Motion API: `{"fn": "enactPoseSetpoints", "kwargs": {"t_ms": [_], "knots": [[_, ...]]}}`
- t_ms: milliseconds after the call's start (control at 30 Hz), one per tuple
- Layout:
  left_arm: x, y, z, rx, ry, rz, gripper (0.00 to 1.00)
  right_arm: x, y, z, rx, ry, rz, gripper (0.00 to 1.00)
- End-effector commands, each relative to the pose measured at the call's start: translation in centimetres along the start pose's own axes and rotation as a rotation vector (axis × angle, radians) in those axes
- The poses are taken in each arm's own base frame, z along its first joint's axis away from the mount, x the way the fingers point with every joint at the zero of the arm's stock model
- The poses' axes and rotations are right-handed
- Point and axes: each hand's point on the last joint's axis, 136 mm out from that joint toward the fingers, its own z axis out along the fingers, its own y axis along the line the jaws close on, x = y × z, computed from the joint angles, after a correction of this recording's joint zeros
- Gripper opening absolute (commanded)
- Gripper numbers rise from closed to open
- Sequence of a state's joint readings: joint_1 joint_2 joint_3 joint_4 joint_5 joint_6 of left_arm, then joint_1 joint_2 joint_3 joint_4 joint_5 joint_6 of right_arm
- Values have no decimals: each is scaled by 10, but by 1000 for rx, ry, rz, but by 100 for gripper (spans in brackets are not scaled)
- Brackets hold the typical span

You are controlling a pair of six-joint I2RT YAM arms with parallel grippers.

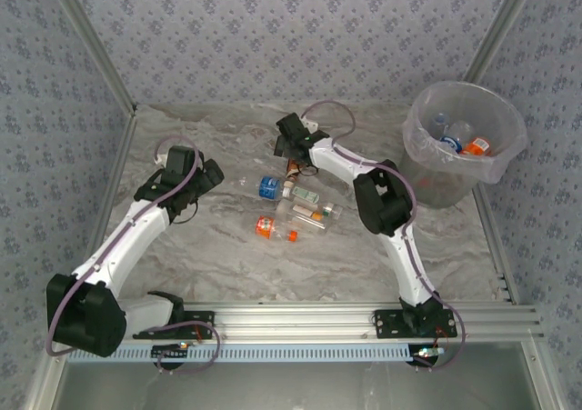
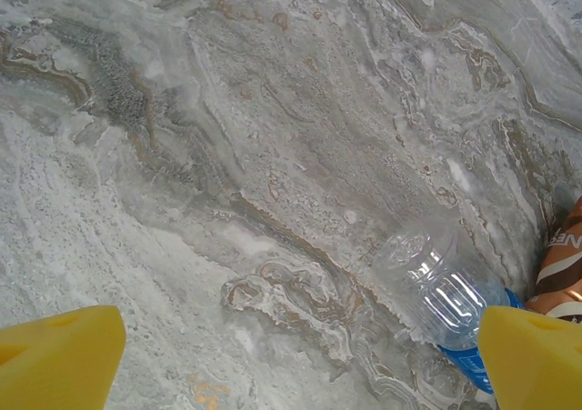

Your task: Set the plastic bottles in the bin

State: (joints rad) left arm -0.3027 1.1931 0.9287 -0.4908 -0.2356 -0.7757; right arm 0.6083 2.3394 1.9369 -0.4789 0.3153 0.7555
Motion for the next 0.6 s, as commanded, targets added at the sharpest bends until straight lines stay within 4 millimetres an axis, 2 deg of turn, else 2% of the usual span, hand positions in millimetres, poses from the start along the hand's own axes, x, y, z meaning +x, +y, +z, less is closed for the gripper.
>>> {"fn": "enactPoseSetpoints", "kwargs": {"t_ms": [0, 300, 433, 567], "knots": [[-9, 0, -6, -10, -15, 7, 99, 8, -6, 6, 83, 9, 12, 96], [-10, 9, -5, -38, -22, 9, 100, 21, -1, 22, 96, 49, -44, 76], [-9, 8, -5, -30, -16, 8, 99, 19, 1, 22, 86, 39, -70, 70], [-8, 10, -7, -31, -18, 5, 99, 11, 3, 17, 69, 13, -84, 59]]}}
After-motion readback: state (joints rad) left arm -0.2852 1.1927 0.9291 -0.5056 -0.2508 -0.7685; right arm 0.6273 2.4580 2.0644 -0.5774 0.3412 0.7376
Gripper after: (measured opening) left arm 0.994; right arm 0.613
